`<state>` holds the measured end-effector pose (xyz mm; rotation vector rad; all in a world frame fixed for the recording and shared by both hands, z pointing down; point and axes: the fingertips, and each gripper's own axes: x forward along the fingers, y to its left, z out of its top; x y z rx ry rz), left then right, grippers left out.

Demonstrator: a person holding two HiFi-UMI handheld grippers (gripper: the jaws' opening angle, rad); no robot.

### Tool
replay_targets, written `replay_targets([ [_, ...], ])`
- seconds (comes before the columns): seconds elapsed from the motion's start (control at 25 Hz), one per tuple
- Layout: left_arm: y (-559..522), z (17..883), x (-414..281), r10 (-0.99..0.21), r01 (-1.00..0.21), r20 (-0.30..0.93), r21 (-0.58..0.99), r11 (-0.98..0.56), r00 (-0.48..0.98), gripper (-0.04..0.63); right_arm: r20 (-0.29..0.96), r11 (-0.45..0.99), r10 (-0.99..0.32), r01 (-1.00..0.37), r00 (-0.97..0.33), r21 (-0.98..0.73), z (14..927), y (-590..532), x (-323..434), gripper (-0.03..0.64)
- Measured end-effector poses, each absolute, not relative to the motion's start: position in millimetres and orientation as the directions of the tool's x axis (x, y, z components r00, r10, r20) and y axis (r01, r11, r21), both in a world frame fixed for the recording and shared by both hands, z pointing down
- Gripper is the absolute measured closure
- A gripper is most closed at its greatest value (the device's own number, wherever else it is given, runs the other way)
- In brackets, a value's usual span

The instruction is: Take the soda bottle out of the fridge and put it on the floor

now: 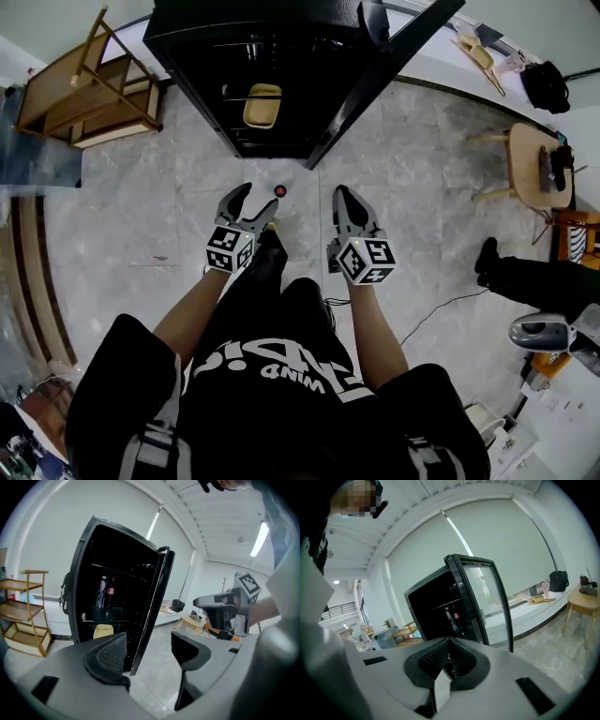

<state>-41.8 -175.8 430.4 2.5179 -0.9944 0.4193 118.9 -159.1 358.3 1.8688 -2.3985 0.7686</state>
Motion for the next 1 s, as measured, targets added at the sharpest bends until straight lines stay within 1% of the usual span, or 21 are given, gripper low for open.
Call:
replay_targets([
  [0.04, -177.5, 413.4, -40.5, -0.572, -0.689, 0.407, 0.249, -0.681, 0.712, 0.296, 0.298, 0.17, -0.909, -0.912, -0.291, -0.374, 347.5, -160.3, 119.2, 0.595],
  [0.24, -192.7, 346.0, -36.7, -0.552, -0.632, 0.328, 0.242, -0.736, 0.767, 0.352, 0.281, 0.164, -0.918, -0.914, -0.279, -0.371, 309.0, -164.9, 122.5, 0.595],
  [0.32, -205.4, 325.5, -38.6, -0.563, -0.629, 0.296, 0.227, -0.744, 0.772, 0.397, 0.271, 0.152, -0.926, -0.917, -0.262, -0.368, 299.2, -170.5, 126.5, 0.595],
  [0.4, -217.6, 308.8, -39.9, -0.579, -0.634, 0.274, 0.198, -0.747, 0.768, 0.474, 0.264, 0.147, -0.931, -0.92, -0.253, -0.364, 291.1, -176.7, 130.0, 0.595],
  [0.44, -222.7, 301.8, -40.1, -0.588, -0.638, 0.265, 0.184, -0.747, 0.764, 0.496, 0.261, 0.148, -0.932, -0.921, -0.252, -0.361, 287.8, -179.3, 131.3, 0.595],
  [0.52, -233.2, 288.3, -39.4, -0.604, -0.65, 0.254, 0.168, -0.741, 0.755, 0.573, 0.257, 0.158, -0.931, -0.922, -0.258, -0.353, 281.3, -185.4, 134.5, 0.595],
  [0.56, -238.3, 281.4, -38.4, -0.611, -0.656, 0.251, 0.167, -0.736, 0.75, 0.588, 0.255, 0.166, -0.93, -0.922, -0.265, -0.35, 277.4, -188.7, 136.7, 0.595],
  [0.88, -261.3, 244.5, -32.9, -0.638, -0.684, 0.249, 0.207, -0.7, 0.729, 0.589, 0.221, 0.211, -0.936, -0.937, -0.276, -0.278, 243.6, -206.6, 164.4, 0.595],
  [1.0, -261.3, 231.7, -31.7, -0.643, -0.681, 0.224, 0.226, -0.697, 0.732, 0.589, 0.207, 0.211, -0.942, -0.947, -0.264, -0.244, 231.0, -208.2, 174.7, 0.595],
])
